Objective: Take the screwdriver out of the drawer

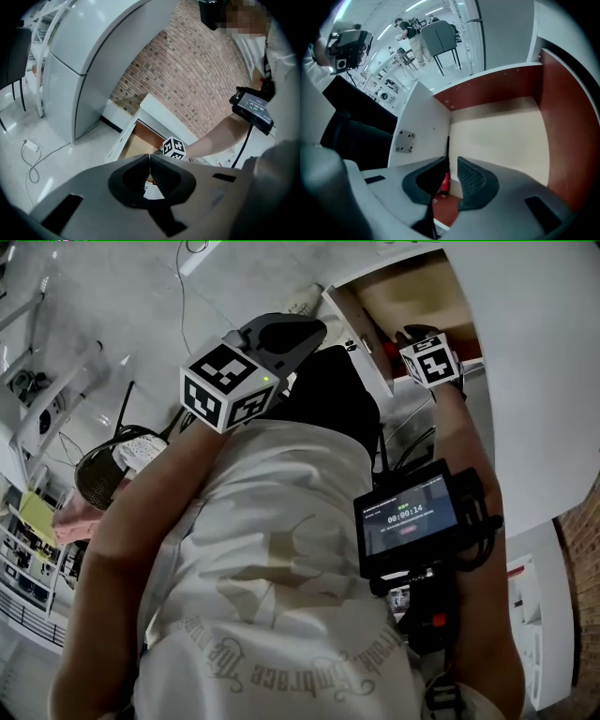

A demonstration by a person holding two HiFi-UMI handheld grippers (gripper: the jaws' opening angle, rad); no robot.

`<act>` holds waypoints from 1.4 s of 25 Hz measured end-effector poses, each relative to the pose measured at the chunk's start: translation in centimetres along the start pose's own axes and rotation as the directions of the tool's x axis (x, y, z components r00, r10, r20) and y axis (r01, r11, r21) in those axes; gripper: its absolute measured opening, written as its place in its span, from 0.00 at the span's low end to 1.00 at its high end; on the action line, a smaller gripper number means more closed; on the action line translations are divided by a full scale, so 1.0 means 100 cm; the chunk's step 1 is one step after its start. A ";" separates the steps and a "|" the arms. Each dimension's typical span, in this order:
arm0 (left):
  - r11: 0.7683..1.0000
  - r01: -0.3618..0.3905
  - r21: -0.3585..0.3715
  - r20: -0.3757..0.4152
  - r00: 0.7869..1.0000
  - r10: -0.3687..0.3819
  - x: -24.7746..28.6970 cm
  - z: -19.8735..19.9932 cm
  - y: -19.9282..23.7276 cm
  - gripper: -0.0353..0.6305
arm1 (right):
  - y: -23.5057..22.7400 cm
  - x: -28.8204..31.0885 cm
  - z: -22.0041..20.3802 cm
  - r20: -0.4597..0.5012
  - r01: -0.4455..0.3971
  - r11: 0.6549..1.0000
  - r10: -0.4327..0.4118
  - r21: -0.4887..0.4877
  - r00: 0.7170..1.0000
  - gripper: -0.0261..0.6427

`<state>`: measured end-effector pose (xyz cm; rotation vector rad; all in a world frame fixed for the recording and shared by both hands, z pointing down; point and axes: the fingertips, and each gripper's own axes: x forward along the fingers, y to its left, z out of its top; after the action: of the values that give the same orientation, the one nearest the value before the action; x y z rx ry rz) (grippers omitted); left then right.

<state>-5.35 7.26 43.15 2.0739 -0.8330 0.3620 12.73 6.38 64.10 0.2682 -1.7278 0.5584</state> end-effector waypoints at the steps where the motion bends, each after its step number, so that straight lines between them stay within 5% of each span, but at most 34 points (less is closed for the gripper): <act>1: 1.000 0.004 -0.008 -0.006 1.000 -0.004 -0.002 0.001 -0.001 0.09 | 0.002 -0.001 0.000 -0.017 -0.012 1.000 0.012 0.000 1.000 0.17; 7: 0.998 0.019 -0.065 -0.044 0.999 -0.022 0.007 -0.015 0.000 0.09 | 0.015 0.025 -0.035 -0.122 -0.110 0.994 0.111 0.012 0.986 0.18; 18: 0.996 -0.037 -0.076 -0.072 0.997 0.031 0.083 -0.070 0.066 0.09 | -0.004 0.157 -0.051 -0.149 -0.227 0.972 0.216 -0.057 0.965 0.18; 35: 0.991 -0.050 -0.127 -0.068 0.997 0.041 0.072 -0.076 0.069 0.09 | 0.000 0.168 -0.058 -0.211 -0.327 0.945 0.315 -0.023 0.925 0.15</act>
<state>-4.44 7.39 55.65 1.9166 -0.8436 0.3889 13.73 11.27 81.16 -0.1168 -1.5911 0.7466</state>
